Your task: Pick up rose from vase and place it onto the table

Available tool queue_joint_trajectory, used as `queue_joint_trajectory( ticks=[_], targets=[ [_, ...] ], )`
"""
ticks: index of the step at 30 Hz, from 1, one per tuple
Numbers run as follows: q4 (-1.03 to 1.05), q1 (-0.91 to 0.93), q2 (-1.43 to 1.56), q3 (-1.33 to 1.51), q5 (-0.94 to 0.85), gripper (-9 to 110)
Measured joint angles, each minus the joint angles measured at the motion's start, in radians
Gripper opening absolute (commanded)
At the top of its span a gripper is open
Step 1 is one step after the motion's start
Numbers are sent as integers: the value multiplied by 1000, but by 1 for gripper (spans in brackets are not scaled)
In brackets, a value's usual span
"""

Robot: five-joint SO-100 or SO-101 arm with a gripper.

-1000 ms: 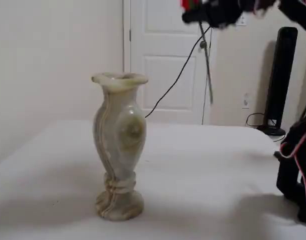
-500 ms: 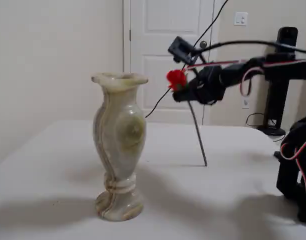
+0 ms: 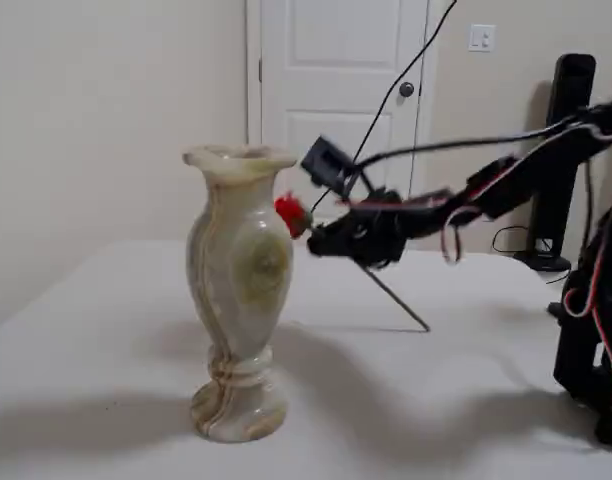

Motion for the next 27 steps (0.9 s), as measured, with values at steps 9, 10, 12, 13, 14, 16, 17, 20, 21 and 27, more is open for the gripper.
queue_joint_trajectory(
  ticks=[9, 10, 12, 13, 14, 16, 17, 20, 21, 27],
  targets=[
    [-379, -9, -433, -69, -2, 11],
    [-408, -9, -472, -81, -3, 14],
    [-446, -9, -538, -107, -3, 21],
    [-460, -8, -561, -120, -3, 27],
    [-468, -5, -580, -129, -3, 34],
    [-483, 12, -597, -149, -3, 43],
    [-489, 17, -609, -163, -3, 46],
    [-499, 34, -618, -193, -5, 53],
    [-502, 35, -620, -201, -5, 55],
    [-508, 51, -626, -233, -17, 58]
  ],
)
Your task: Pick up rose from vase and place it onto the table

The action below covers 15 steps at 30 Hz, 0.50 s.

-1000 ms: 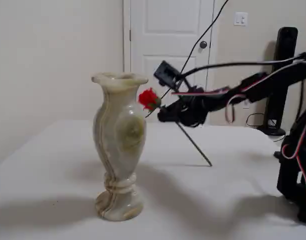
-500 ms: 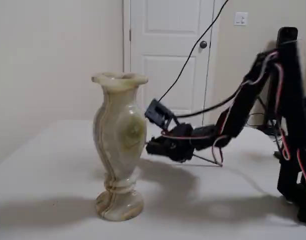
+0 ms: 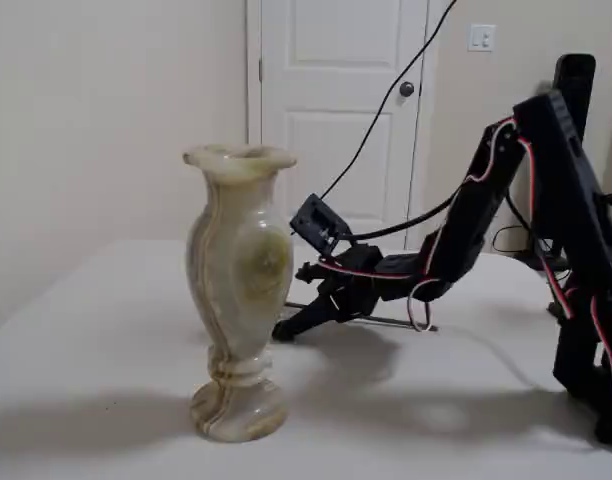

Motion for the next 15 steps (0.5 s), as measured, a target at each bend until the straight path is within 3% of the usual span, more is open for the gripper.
queue_joint_trajectory(
  ticks=[6, 15],
  targets=[
    [0, 3, 0, 0, 8, 47],
    [253, 2, 253, 32, 176, 9]
  ],
)
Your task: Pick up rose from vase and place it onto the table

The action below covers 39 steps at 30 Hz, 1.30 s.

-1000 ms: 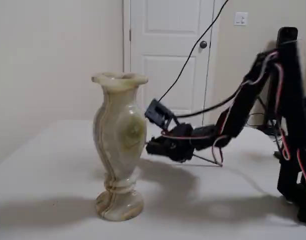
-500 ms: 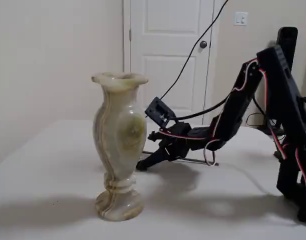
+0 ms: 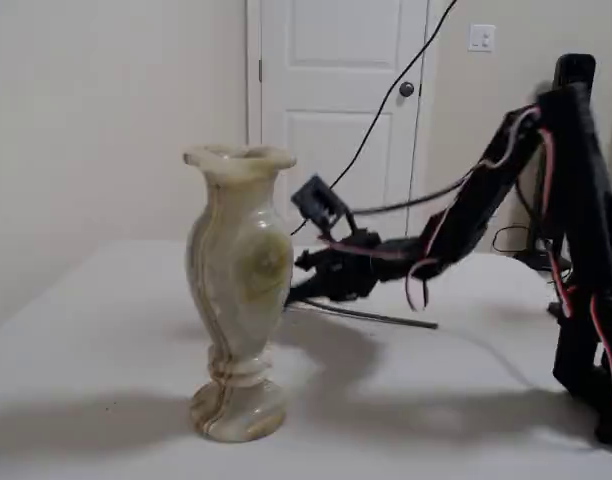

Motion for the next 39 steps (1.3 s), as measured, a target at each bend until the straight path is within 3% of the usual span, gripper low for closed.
queue_joint_trajectory(
  ticks=[4, 9, 15, 21, 26, 39],
  targets=[
    [229, -17, 201, 2, 100, 0],
    [584, -63, 492, 3, 313, 0],
    [1140, -164, 879, -31, 778, 0],
    [1598, -262, 1080, -109, 1305, 0],
    [1735, -295, 1141, -101, 1568, 0],
    [1772, -376, 1462, 270, 1671, 0]
  ],
)
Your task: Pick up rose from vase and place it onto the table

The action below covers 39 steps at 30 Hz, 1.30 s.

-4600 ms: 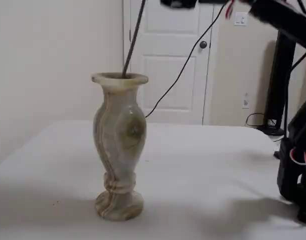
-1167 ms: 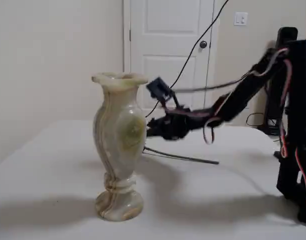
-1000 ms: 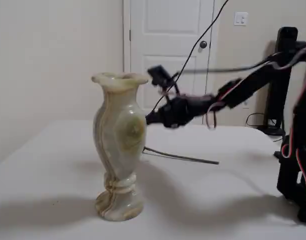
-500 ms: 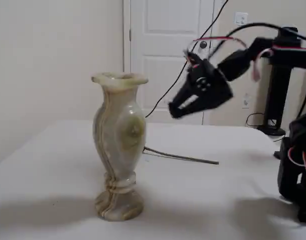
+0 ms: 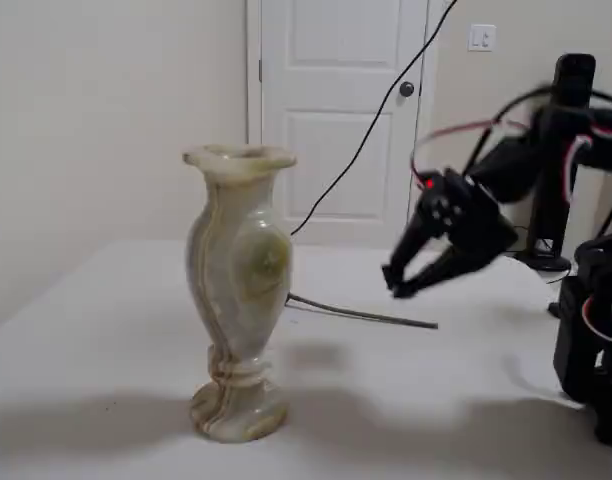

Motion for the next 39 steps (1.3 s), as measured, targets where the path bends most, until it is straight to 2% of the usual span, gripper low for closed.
queue_joint_trajectory(
  ticks=[9, 13, 39],
  targets=[
    [126, -51, 402, 282, 0, 0],
    [146, -52, 483, 353, 0, 0],
    [146, -52, 497, 382, 2, 2]
  ],
)
